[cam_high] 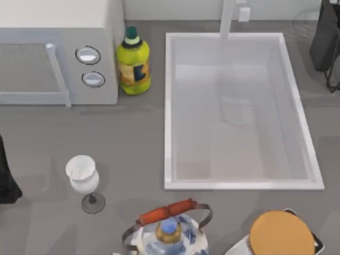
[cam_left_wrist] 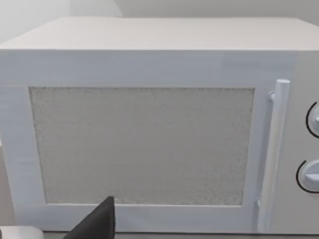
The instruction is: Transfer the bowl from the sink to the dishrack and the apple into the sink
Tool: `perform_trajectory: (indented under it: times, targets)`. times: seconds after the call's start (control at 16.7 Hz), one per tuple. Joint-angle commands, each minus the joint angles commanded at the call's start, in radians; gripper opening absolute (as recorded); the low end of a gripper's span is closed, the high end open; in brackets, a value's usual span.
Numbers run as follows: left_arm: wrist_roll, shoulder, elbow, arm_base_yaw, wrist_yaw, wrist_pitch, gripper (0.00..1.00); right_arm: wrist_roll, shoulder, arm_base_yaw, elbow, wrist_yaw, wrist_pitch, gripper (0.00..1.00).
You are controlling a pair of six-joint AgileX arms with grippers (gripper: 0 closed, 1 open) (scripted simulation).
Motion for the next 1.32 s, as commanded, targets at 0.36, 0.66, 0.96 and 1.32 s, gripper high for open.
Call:
perform_trajectory:
  times: [0.36,0.66,0.96,1.32]
  targets:
    - [0.000,0.000,0.000,0.000,0.000,0.000,1.00,-0.005,-0.071,-0.003,0.102,-0.005,-0.134,0.00]
    - [0.000,0.000,0.000,0.000,0.000,0.000,1.00,-0.005,-0.145,-0.005,0.247,-0.005,-0.364,0.00]
    - [0.000,0.000,0.000,0.000,0.000,0.000,1.00,-0.005,-0.164,-0.005,0.278,-0.007,-0.403,0.00]
    - [0.000,0.000,0.000,0.000,0.000,0.000,1.00,0.005,-0.163,0.054,0.249,0.035,-0.300,0.00]
